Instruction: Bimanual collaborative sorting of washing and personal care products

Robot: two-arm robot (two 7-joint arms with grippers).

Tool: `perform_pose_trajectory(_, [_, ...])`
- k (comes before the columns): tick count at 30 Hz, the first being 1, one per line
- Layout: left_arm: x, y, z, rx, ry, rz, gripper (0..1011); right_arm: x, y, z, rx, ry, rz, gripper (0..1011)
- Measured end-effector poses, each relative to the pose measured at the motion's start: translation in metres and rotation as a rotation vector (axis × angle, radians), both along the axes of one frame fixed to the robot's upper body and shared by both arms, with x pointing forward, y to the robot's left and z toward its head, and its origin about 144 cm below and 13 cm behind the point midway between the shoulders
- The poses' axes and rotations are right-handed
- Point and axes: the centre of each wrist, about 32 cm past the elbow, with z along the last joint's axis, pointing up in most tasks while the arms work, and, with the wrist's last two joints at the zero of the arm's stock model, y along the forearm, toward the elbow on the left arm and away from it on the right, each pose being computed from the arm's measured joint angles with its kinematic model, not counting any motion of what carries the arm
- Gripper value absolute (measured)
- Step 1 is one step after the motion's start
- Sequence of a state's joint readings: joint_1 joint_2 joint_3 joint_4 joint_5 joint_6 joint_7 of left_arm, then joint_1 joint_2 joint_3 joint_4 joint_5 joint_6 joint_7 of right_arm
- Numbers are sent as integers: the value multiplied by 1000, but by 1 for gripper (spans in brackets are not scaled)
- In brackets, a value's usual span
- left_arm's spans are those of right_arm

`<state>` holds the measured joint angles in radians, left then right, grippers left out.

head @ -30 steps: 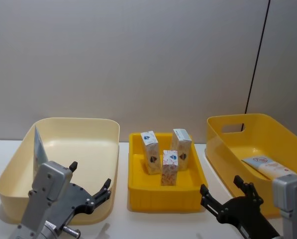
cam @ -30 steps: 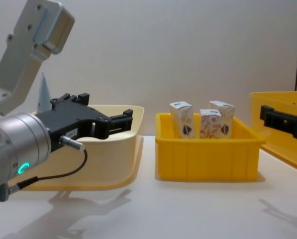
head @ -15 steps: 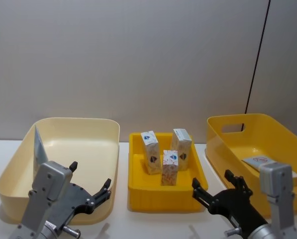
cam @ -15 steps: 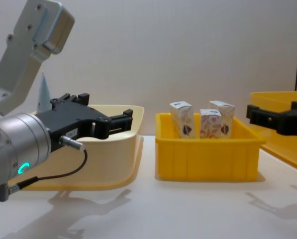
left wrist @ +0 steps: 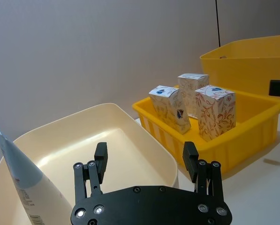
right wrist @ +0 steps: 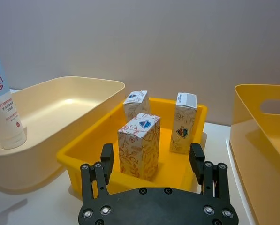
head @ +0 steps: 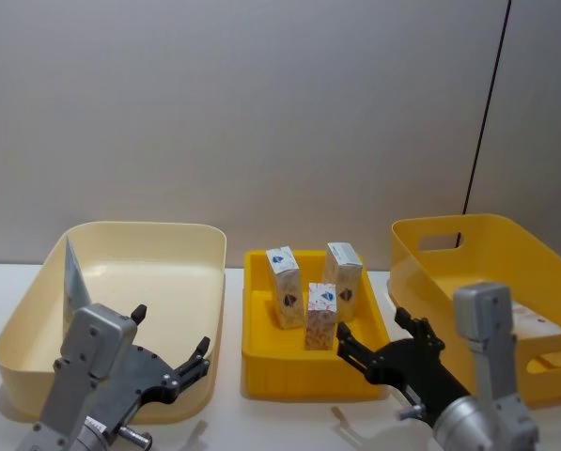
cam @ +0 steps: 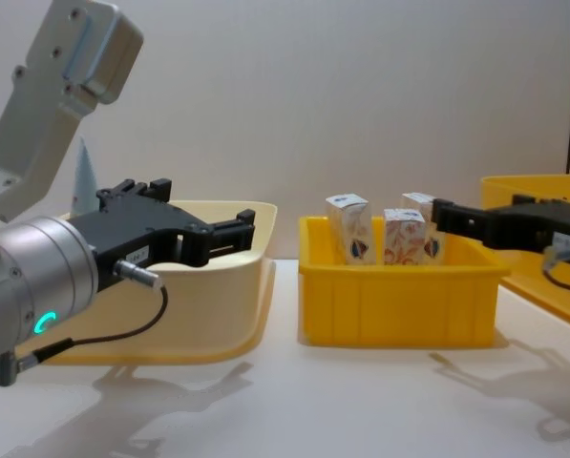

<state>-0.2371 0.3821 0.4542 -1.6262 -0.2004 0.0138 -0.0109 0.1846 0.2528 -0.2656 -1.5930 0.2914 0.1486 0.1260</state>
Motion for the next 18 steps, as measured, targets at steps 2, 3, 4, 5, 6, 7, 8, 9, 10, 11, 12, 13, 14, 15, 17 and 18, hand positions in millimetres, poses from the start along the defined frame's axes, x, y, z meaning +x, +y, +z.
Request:
perform_pose_trajectory(2, [0, 0, 0, 0, 0, 0, 1002, 6, 3, 0, 2, 6, 3, 1001])
perform_pose_trajectory(3, [0, 0, 0, 0, 0, 0, 1002, 7, 4, 1, 3, 8, 4, 1001])
perform_pose_trajectory(4, [0, 0, 0, 0, 0, 0, 1002, 9, 6, 1, 3, 10, 4, 1001])
perform_pose_trajectory(5, [0, 0, 0, 0, 0, 0, 1002, 13, 8, 1, 3, 12, 5, 1001])
perform_pose_trajectory(6, [0, 0, 0, 0, 0, 0, 1002, 15, 9, 1, 3, 14, 5, 1001])
perform_pose_trajectory(7, [0, 0, 0, 0, 0, 0, 1002, 16, 11, 1, 4, 16, 6, 1001])
perform_pose_trajectory(8, [0, 0, 0, 0, 0, 0, 1002, 18, 12, 2, 3, 17, 7, 1001])
perform_pose_trajectory(9, [0, 0, 0, 0, 0, 0, 1002, 21, 14, 2, 2, 19, 7, 1001])
perform_pose_trajectory(10, [0, 0, 0, 0, 0, 0, 1002, 21, 14, 2, 2, 19, 7, 1001])
perform_pose_trajectory(11, [0, 0, 0, 0, 0, 0, 1002, 26, 18, 2, 0, 24, 8, 1001])
perform_pose_trajectory(12, [0, 0, 0, 0, 0, 0, 1002, 26, 18, 2, 0, 24, 8, 1001])
perform_pose_trajectory(13, [0, 0, 0, 0, 0, 0, 1002, 29, 21, 3, -3, 26, 5, 1001])
perform_pose_trajectory(14, [0, 0, 0, 0, 0, 0, 1002, 30, 22, 3, -5, 27, 4, 1001])
perform_pose_trajectory(15, [0, 0, 0, 0, 0, 0, 1002, 33, 24, 3, -8, 31, 2, 1001])
perform_pose_trajectory(17, [0, 0, 0, 0, 0, 0, 1002, 36, 28, 4, -13, 35, -2, 1001])
perform_pose_trajectory(18, [0, 0, 0, 0, 0, 0, 1002, 36, 28, 4, -13, 35, -2, 1001])
